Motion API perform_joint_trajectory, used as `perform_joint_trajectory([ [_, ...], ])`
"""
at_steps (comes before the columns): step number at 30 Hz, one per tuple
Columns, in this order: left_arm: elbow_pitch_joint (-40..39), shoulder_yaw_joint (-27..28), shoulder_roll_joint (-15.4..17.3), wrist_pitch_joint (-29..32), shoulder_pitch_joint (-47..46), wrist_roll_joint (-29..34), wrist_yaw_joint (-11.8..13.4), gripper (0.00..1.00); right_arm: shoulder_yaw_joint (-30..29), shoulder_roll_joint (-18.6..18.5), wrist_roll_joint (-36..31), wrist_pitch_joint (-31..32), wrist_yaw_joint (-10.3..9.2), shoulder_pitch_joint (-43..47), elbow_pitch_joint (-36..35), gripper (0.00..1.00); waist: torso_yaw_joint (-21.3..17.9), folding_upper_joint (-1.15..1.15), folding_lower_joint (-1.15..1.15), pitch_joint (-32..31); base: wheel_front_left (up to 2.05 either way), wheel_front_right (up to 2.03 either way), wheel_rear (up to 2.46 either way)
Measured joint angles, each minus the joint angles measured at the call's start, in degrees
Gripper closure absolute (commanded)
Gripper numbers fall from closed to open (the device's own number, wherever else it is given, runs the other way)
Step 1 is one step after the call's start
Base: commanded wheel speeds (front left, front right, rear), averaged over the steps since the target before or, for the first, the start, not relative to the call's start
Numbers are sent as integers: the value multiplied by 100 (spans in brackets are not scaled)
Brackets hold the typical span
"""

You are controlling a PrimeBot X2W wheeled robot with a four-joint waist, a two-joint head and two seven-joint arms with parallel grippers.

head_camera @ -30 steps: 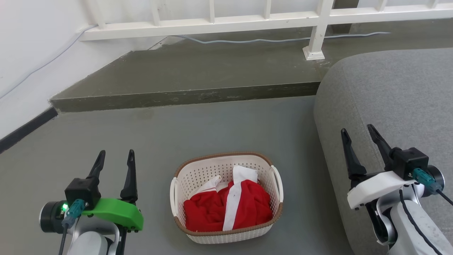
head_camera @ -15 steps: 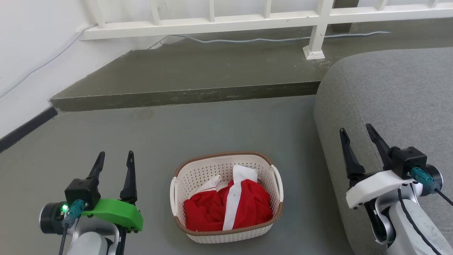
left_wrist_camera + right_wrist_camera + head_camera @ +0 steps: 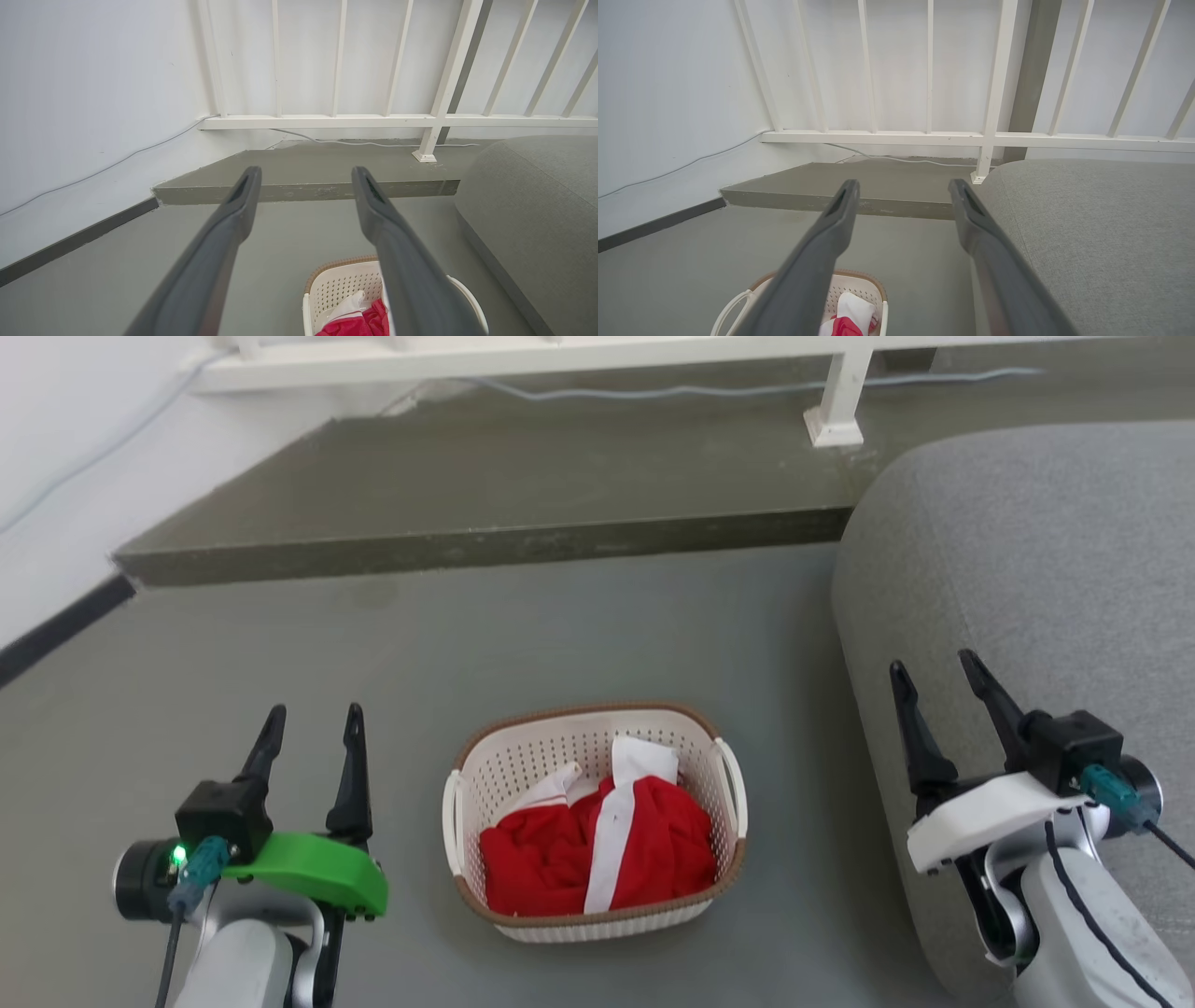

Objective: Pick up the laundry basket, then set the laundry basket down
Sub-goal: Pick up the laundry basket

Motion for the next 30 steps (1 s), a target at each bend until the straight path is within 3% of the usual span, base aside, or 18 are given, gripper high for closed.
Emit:
perform_joint_trajectory([
  [30,22,52,-26,85,-1632,-14,-260,0,-66,140,-183,-15,80,-1702,38,0,-63,0,1,2311,0,0,0],
])
